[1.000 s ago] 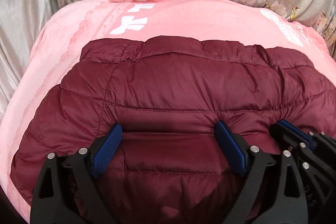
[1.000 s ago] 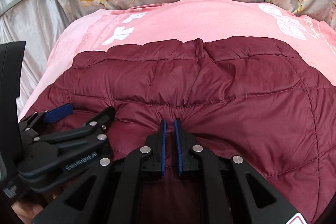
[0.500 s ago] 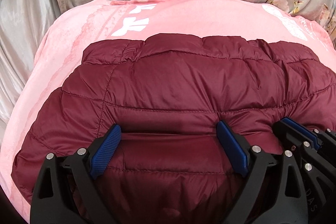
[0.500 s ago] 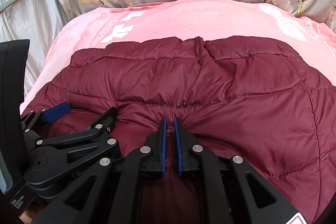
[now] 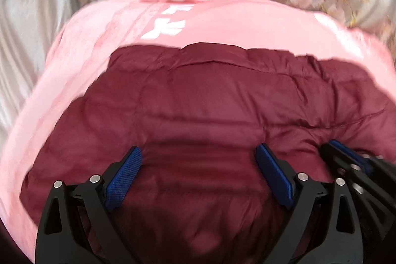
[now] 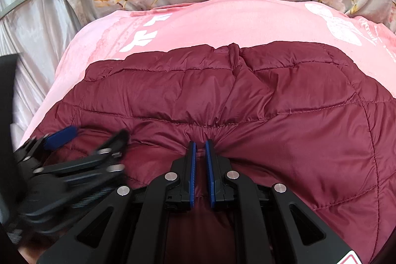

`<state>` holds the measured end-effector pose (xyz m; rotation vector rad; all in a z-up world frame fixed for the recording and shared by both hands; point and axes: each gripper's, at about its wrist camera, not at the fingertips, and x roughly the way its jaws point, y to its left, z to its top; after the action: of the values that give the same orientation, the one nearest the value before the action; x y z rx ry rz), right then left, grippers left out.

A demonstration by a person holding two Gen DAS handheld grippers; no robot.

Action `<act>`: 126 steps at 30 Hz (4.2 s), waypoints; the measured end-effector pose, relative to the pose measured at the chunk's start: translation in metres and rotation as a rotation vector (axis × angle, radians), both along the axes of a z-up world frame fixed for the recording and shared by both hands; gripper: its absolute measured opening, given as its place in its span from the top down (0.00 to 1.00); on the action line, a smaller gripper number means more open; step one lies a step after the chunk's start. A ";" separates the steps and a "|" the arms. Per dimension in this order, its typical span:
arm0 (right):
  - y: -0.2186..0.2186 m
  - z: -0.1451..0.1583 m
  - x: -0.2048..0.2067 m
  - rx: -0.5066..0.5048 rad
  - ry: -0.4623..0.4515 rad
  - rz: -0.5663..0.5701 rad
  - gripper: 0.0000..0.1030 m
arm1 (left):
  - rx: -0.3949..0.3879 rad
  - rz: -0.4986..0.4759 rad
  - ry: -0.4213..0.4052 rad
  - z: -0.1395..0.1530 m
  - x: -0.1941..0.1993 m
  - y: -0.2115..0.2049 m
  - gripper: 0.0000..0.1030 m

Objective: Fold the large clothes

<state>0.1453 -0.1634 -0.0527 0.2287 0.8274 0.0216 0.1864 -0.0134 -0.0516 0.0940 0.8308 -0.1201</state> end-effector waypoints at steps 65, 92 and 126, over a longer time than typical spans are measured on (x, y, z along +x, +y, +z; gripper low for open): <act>-0.091 0.036 -0.192 0.155 0.019 -0.222 0.95 | -0.176 -0.356 -0.007 0.102 -0.101 -0.137 0.84; -0.144 0.182 -0.148 0.020 -0.276 -0.320 0.42 | -0.148 -0.188 -0.026 0.130 -0.047 -0.137 0.32; -0.057 0.119 0.039 -0.025 0.138 0.144 0.90 | -0.465 -0.019 0.076 0.118 0.000 0.022 0.17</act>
<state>0.1844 -0.2202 0.0667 0.1480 0.9797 0.1320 0.1861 0.0086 0.0662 -0.3416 0.8592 -0.3332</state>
